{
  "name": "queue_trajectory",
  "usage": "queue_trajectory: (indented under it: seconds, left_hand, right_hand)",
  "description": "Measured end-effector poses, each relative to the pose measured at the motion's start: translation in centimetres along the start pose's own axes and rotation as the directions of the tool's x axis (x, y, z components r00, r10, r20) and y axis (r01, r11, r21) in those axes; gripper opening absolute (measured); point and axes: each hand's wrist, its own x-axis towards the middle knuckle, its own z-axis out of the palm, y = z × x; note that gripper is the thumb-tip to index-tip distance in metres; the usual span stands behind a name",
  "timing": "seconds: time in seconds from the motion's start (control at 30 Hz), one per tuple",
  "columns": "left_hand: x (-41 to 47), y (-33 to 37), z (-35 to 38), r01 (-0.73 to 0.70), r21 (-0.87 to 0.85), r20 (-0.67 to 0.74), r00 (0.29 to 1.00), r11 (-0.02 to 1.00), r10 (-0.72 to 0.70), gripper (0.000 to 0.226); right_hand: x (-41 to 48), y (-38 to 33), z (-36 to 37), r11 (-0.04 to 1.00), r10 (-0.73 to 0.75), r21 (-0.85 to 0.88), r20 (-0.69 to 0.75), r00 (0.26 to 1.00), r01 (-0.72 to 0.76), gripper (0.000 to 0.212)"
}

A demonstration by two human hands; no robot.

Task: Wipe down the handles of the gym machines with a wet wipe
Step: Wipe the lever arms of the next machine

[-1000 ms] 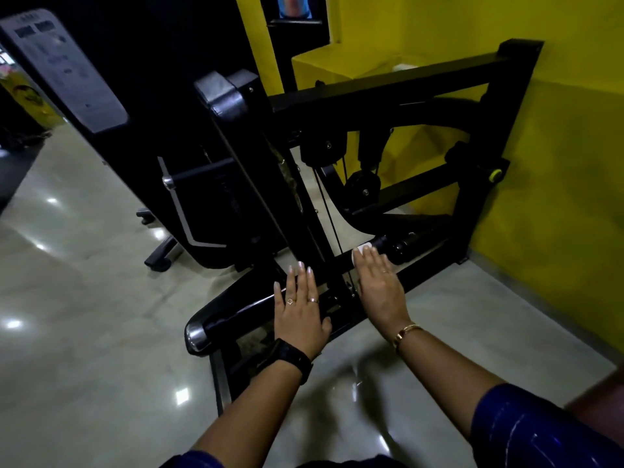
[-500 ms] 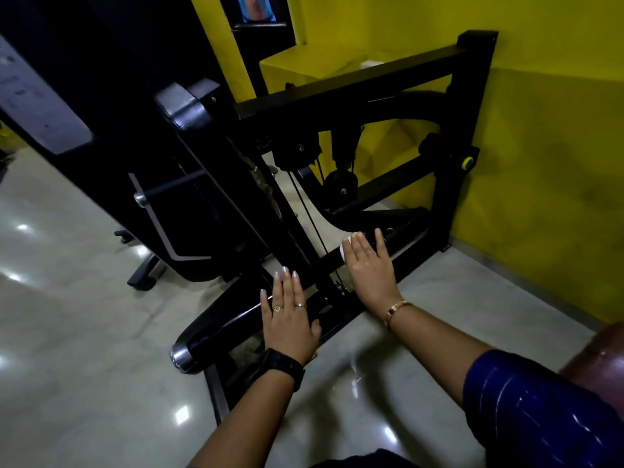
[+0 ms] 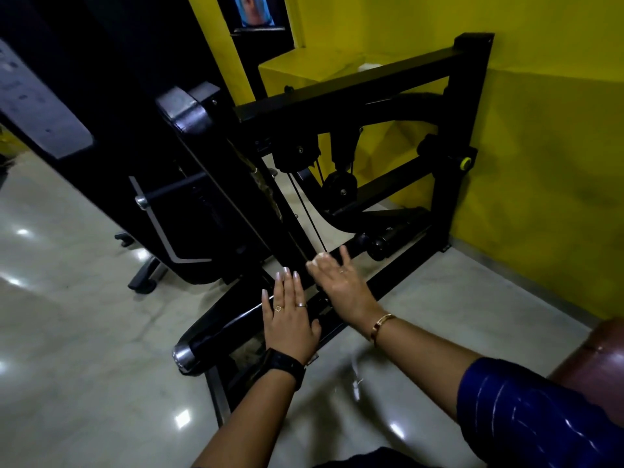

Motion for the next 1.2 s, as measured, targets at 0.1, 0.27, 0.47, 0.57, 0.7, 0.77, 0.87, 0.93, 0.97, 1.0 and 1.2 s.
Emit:
queue_trajectory:
  seconds: [0.1, 0.27, 0.47, 0.57, 0.7, 0.77, 0.87, 0.93, 0.97, 1.0, 1.2]
  left_hand:
    - [0.1, -0.3, 0.1, -0.023, -0.009, -0.019, 1.0, 1.0, 0.023, 0.116]
    - [-0.1, -0.7, 0.3, -0.058, 0.005, -0.073, 0.996, 0.998, 0.058, 0.113]
    - [-0.2, -0.4, 0.6, -0.035, -0.055, -0.063, 0.997, 0.998, 0.032, 0.117]
    - [-0.2, -0.4, 0.7, -0.054, -0.078, -0.1, 0.994, 0.995, 0.046, 0.114]
    - [-0.3, -0.8, 0.9, -0.074, -0.079, -0.096, 0.993, 0.994, 0.067, 0.114]
    - [-0.3, -0.8, 1.1, -0.075, -0.07, -0.097, 0.993, 0.995, 0.068, 0.118]
    - [-0.2, -0.4, 1.3, -0.049, -0.067, -0.128, 0.991, 0.997, 0.04, 0.113]
    - [-0.1, -0.3, 1.7, -0.035, -0.08, -0.148, 0.989, 0.996, 0.023, 0.112]
    - [-0.1, -0.3, 1.8, -0.037, -0.075, -0.152, 0.988, 0.996, 0.026, 0.113]
    - [0.0, -0.3, 1.8, -0.043, -0.067, -0.144, 0.989, 0.997, 0.033, 0.116]
    - [-0.2, -0.9, 1.6, -0.078, -0.057, -0.118, 0.99, 0.995, 0.071, 0.112]
  right_hand:
    - [0.2, -0.4, 0.2, 0.995, -0.083, 0.046, -0.003, 0.997, 0.083, 0.053]
    - [0.0, 4.5, -1.1, 0.981, 0.151, -0.133, 0.038, 0.988, -0.144, 0.077]
    - [-0.4, 0.7, 0.1, 0.991, 0.114, -0.07, -0.019, 0.993, -0.115, 0.072]
    - [-1.5, -0.8, 1.2, 0.996, -0.051, 0.068, -0.094, 0.994, 0.057, 0.056]
    - [-2.0, 4.0, 0.6, 1.0, -0.007, 0.028, -0.091, 0.996, 0.01, 0.082]
    - [-2.1, 5.8, 0.4, 0.995, 0.104, 0.001, -0.071, 0.992, -0.104, 0.088]
    - [-1.6, 4.5, 0.4, 0.984, 0.179, 0.009, -0.094, 0.979, -0.179, 0.082]
    - [-1.5, 2.3, 1.2, 0.996, 0.093, 0.027, -0.099, 0.991, -0.09, 0.075]
    - [-1.7, 1.1, 1.7, 0.999, 0.018, 0.044, -0.102, 0.995, -0.014, 0.067]
    - [-1.9, 0.4, 1.8, 0.995, -0.037, 0.087, -0.103, 0.994, 0.046, 0.06]
    - [-1.7, 3.9, 1.8, 0.99, 0.07, 0.131, -0.102, 0.992, -0.056, 0.074]
